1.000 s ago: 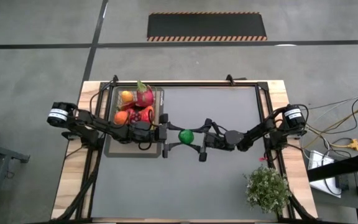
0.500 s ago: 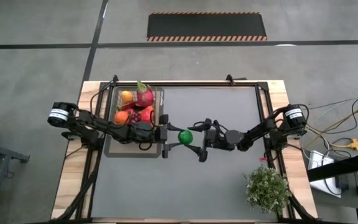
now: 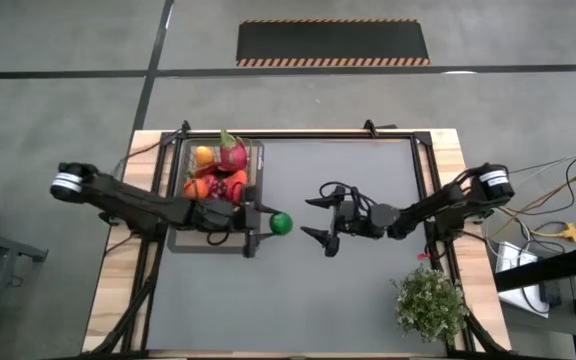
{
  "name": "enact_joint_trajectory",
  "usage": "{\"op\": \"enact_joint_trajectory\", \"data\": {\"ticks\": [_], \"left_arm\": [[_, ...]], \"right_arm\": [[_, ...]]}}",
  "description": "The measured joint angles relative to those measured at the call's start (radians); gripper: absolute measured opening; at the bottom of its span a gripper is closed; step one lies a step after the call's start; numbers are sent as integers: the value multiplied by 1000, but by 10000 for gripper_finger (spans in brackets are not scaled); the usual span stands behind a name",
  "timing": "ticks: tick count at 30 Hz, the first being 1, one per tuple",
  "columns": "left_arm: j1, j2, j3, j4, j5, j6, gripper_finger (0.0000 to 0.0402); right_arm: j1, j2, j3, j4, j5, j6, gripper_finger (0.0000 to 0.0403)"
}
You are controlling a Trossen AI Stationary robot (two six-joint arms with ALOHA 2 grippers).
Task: Build produce basket
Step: Put the green lime into the gold wire basket
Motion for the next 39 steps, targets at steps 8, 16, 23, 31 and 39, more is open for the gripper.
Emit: {"op": "enact_joint_trajectory", "data": {"ticks": [8,16,23,31,39], "left_arm": [[-52,-325,16,-461,-367,-139,228],[-33,-554,-5,-817,-537,-372,228],[49,-584,-12,-905,-576,-384,228],[191,-477,-55,-872,-626,-390,228],[231,-388,-57,-839,-624,-385,247]], "right_arm": [[0,-98,-1,-153,28,11,370],[0,-98,-1,-169,54,16,370],[0,-97,-1,-170,54,26,370],[0,-96,-1,-171,54,27,370],[0,-96,-1,-176,54,48,370]]}}
